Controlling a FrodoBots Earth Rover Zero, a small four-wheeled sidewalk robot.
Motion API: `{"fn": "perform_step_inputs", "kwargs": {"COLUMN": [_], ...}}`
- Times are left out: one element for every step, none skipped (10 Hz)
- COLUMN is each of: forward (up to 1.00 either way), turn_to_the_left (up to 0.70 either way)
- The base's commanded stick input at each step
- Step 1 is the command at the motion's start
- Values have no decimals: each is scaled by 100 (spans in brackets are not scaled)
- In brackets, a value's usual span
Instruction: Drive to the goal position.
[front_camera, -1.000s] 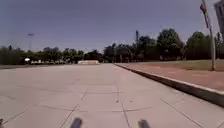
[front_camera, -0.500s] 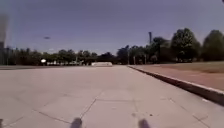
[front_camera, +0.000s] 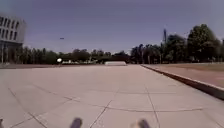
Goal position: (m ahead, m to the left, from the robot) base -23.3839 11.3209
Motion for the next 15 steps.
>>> {"fn": "perform_step_inputs", "kwargs": {"forward": [100, 100, 100, 100, 100, 100, 100, 100, 100, 100, 100, 100, 100, 100, 100], "turn_to_the_left": [40, 40, 40, 40, 40, 40, 40, 40, 40, 40, 40, 40, 40, 40, 40]}}
